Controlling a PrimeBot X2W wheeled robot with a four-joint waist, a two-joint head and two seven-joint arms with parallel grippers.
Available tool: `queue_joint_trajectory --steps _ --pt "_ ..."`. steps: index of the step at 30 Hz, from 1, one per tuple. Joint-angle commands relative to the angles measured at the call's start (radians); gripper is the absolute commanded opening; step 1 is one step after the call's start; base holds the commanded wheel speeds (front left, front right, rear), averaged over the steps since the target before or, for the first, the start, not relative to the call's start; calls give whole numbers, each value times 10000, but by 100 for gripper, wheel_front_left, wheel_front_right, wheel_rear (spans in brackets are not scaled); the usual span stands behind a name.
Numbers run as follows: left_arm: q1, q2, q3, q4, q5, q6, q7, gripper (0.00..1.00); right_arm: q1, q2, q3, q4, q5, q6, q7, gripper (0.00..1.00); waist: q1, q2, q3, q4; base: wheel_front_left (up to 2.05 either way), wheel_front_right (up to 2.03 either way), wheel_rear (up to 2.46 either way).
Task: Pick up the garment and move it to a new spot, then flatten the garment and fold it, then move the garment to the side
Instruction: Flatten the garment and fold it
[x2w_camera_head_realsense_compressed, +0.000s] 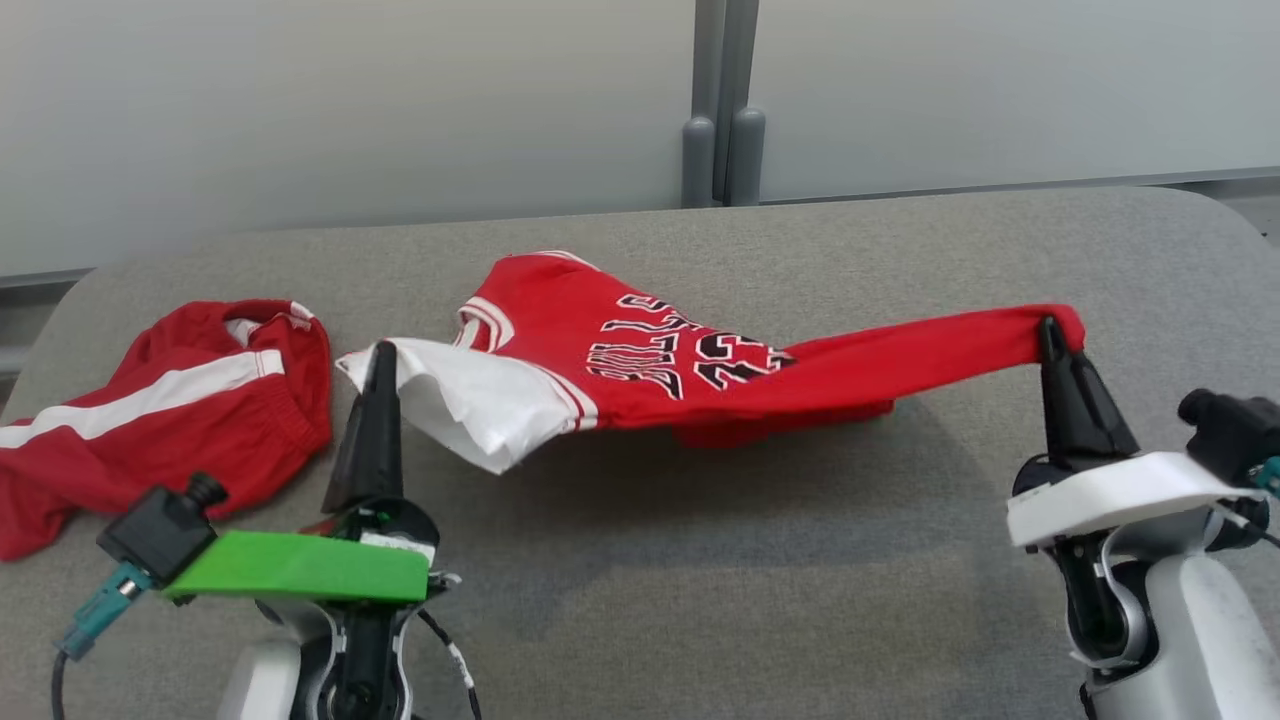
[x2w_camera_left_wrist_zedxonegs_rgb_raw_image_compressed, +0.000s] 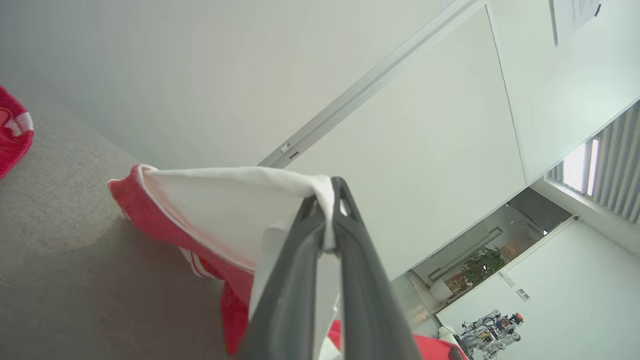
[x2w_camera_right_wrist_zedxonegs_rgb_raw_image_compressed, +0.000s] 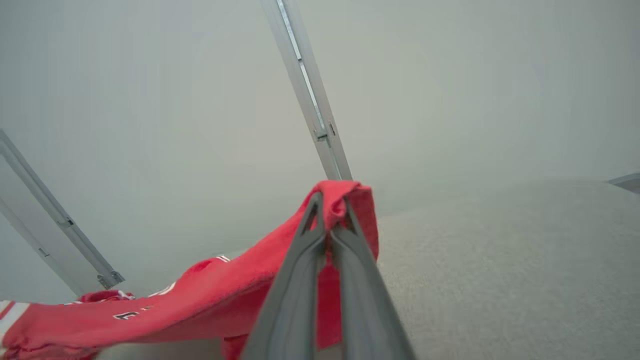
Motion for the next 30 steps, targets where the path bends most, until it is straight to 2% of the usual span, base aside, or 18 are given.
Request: queue_joint_trajectory --steps 1,10,11,19,22,25,29,30 --pt "-258 -34 143 -328 -138 -8 -22 0 96 -69 -80 -607 87 5 201 0 0 109 -166 -190 0 0 0" --pt "-1355 352 519 -2540 -185 470 498 0 62 -151 -623 -4304 658 5 1548 0 0 109 -323 -506 0 0 0" --pt "-1647 430 546 -3103 -147 622 643 0 28 -124 -779 -5069 863 5 1839 0 0 109 -317 -544 0 0 0" --pt "-3131 699 643 -4842 -2 1257 1339 0 -190 32 -1308 -7132 1615 5 2946 0 0 109 -32 -563 0 0 0" --pt "-3615 775 660 -4768 48 1383 1560 0 -366 66 -1333 -7242 1717 5 3254 0 0 109 173 -544 0 0 0" --pt "-4443 973 760 -4104 77 1547 1881 0 -933 32 -1151 -6787 1923 5 3735 0 0 109 625 -570 0 0 0" --pt "-5787 1027 870 -2241 -192 1784 2408 0 -2635 -67 -821 -5248 1901 5 4076 0 0 109 1375 -695 0 0 0" --pt "-6319 1288 904 -1671 60 1801 2481 0 -3240 -60 -738 -4605 1827 5 4048 0 0 109 1567 -719 0 0 0"
